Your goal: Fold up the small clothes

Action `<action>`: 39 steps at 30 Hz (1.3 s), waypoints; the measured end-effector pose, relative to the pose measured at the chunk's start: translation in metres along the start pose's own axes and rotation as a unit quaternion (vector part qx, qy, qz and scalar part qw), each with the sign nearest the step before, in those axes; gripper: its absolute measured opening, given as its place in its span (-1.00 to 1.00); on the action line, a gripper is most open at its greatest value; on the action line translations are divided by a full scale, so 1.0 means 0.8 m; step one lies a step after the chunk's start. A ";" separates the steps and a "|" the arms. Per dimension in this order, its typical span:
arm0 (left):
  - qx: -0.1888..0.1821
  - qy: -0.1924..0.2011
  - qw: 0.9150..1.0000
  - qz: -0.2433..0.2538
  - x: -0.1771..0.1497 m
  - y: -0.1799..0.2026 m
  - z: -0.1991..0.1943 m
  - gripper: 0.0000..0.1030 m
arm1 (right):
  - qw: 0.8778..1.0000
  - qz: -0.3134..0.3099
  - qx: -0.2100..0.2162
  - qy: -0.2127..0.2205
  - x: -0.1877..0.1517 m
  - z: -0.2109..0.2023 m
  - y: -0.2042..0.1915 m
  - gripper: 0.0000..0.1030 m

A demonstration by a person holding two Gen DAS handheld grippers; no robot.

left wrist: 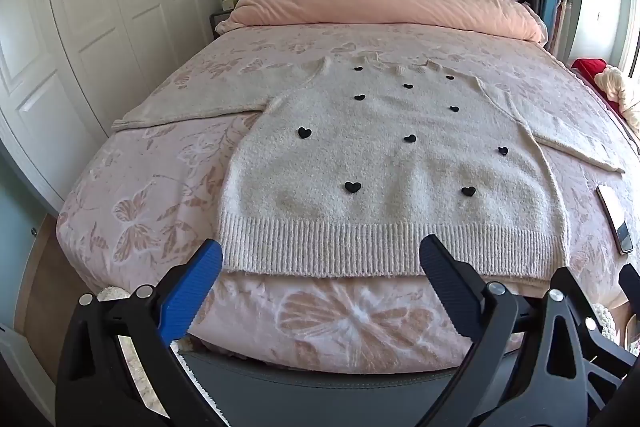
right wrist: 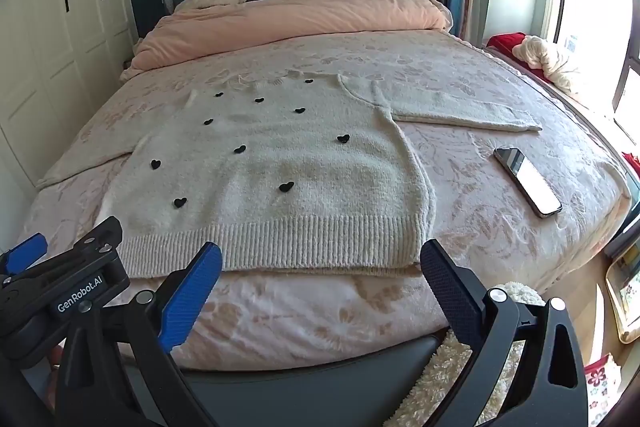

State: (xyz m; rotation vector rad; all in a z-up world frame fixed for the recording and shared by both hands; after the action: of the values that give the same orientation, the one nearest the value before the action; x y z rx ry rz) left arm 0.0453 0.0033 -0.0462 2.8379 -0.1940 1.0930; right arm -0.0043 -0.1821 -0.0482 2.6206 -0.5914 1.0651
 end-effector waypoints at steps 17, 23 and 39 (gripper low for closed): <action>0.000 0.005 1.000 0.000 0.003 0.001 -0.002 0.86 | 1.000 0.003 0.000 0.005 0.005 -0.004 0.003 0.90; 0.001 0.005 1.000 0.000 0.004 0.001 -0.004 0.86 | 1.000 0.003 0.000 0.005 0.006 -0.004 0.003 0.90; 0.003 0.007 1.000 0.000 0.004 -0.002 -0.007 0.86 | 1.000 0.000 -0.002 0.005 0.006 -0.005 0.002 0.90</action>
State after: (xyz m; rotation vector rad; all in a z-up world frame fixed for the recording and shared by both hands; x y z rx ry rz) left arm 0.0443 0.0052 -0.0401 2.8354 -0.1901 1.1149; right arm -0.0040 -0.1832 -0.0419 2.6108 -0.5898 1.0761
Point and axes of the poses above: each gripper's, at about its wrist camera, not at the fingertips, and z roughly the way its jaws point, y to its right, x to its top, the point moved 8 cm from there along z, roughly the way its jaws point, and after that the axes turned 8 degrees about -x, right-handed, at the moved point
